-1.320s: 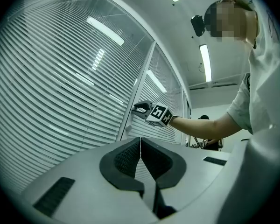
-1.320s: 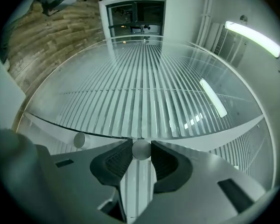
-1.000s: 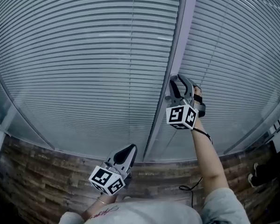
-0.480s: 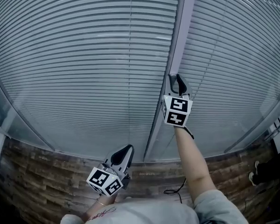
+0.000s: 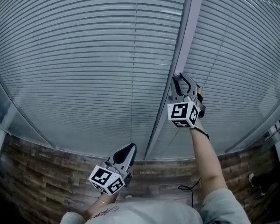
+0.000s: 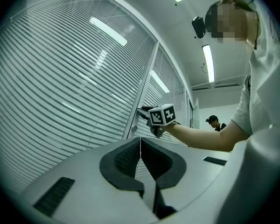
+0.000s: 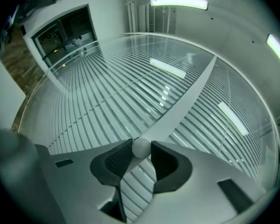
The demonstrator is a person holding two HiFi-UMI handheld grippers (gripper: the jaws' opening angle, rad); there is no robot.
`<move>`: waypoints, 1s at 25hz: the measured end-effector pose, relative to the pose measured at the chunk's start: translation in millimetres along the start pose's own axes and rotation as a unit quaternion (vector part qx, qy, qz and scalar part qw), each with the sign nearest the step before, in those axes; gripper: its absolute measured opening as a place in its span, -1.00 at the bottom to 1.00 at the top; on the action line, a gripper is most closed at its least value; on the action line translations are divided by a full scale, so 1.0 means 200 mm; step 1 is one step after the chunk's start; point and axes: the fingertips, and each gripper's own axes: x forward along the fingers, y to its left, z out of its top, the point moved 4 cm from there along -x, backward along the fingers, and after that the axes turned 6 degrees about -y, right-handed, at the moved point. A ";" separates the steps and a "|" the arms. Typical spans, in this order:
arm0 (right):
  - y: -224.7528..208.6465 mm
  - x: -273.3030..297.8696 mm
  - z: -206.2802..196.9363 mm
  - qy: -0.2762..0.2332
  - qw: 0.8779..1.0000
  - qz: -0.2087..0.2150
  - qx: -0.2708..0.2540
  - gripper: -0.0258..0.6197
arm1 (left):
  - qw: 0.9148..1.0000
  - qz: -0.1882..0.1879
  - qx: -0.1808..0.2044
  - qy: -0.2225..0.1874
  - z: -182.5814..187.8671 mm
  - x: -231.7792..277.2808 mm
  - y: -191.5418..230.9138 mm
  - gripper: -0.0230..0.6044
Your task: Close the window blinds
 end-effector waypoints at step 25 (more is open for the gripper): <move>0.60 -1.02 0.12 -0.030 0.938 0.044 0.343 -0.86 | 0.996 -0.037 0.079 0.003 0.01 -0.06 0.08 -0.87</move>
